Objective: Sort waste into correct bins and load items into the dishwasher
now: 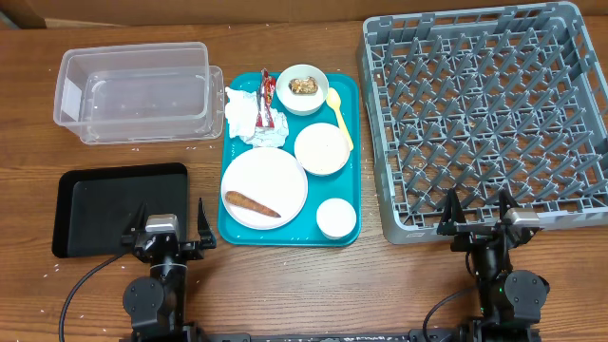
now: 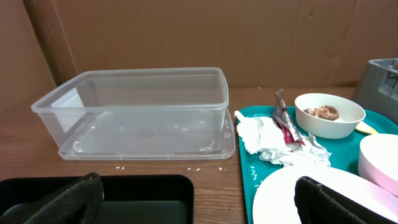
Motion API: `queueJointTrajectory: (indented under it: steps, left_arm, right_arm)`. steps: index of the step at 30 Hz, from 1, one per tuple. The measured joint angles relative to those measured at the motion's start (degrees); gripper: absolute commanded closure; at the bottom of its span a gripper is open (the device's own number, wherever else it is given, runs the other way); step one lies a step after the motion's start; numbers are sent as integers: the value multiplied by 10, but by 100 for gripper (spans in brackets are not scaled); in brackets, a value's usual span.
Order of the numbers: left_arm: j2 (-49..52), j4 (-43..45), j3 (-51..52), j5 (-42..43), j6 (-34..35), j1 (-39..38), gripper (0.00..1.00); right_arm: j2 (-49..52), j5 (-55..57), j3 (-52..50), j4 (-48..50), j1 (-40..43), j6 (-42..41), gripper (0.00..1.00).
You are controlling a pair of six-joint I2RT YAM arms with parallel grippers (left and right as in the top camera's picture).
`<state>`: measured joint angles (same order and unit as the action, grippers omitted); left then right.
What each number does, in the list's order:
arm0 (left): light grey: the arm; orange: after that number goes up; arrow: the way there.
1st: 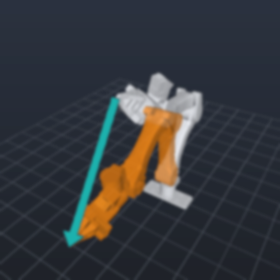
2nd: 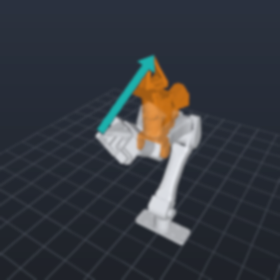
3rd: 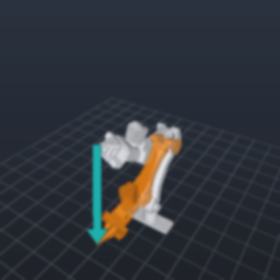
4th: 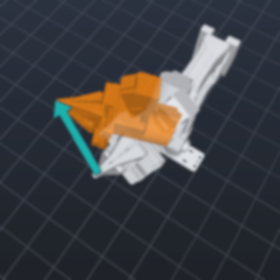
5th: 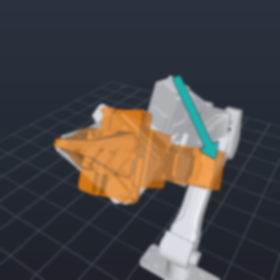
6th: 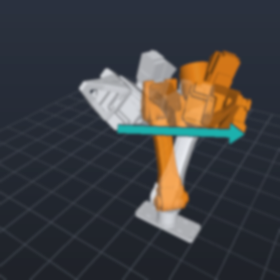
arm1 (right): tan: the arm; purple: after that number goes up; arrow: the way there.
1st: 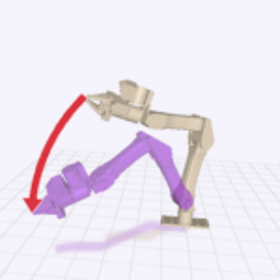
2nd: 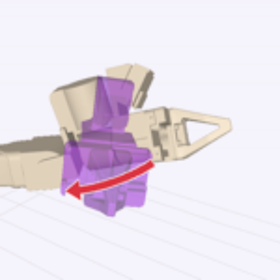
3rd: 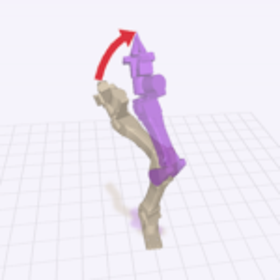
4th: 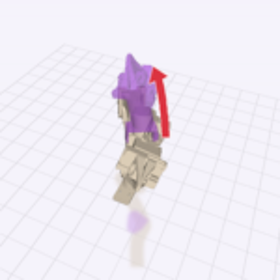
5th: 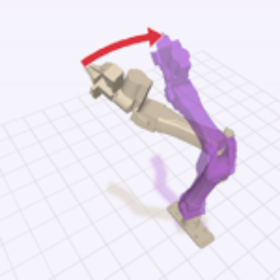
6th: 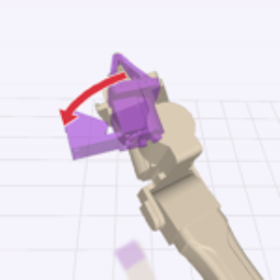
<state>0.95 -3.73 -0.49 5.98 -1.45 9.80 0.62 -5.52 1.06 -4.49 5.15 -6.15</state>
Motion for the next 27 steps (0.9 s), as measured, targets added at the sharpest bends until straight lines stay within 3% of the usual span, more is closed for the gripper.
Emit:
queueJointTrajectory:
  steps: [27]
  left_arm:
    - [0, -1, 0, -3, 0, 0, 0]
  right_arm:
    - [0, 32, 0, -2, 0, 0, 0]
